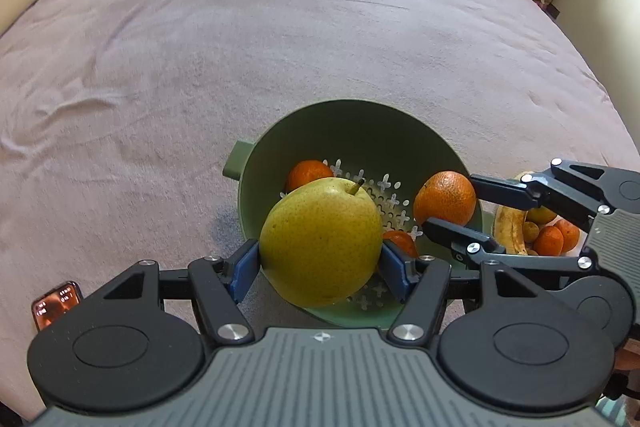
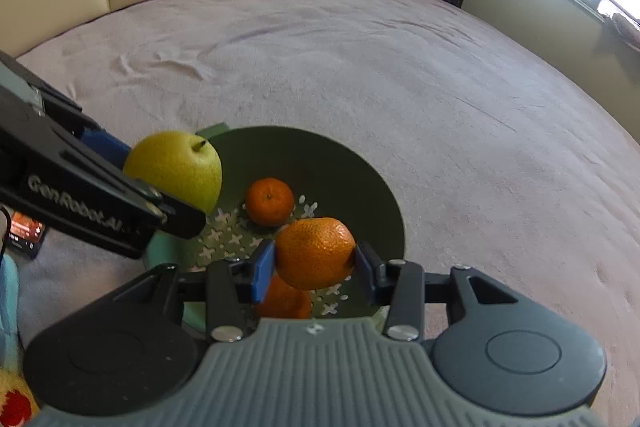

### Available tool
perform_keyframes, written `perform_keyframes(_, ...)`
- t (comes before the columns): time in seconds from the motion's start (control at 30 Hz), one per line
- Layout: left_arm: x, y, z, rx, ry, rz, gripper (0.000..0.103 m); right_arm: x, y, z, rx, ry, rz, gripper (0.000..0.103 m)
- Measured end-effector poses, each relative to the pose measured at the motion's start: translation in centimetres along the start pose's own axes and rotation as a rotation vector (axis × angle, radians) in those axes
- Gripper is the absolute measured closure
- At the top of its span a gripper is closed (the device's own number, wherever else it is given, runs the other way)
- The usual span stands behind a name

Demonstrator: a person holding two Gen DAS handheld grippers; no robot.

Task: Organize fruits
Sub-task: 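Carry the pear and mandarin over the colander with both tools, then lower the pear and mandarin into the colander and open both tools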

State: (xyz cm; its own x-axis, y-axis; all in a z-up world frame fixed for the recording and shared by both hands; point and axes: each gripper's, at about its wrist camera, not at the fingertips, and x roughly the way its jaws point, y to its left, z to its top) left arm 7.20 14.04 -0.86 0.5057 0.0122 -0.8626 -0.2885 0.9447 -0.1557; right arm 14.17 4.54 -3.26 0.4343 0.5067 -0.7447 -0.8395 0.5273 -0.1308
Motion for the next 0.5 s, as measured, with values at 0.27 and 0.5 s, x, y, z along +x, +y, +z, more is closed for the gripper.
perform_keyframes(0.27,1.4,-0.3,0.2,0.012,0.042,0.011,0.029,2.6,-1.2,0.3,-0.043,0.053,0.047,0.062)
perform_keyframes(0.5,3.1,-1.2,0.3,0.026,0.079,-0.002,0.029,5.1,-2.0,0.6,-0.153,0.082,0.105,0.062)
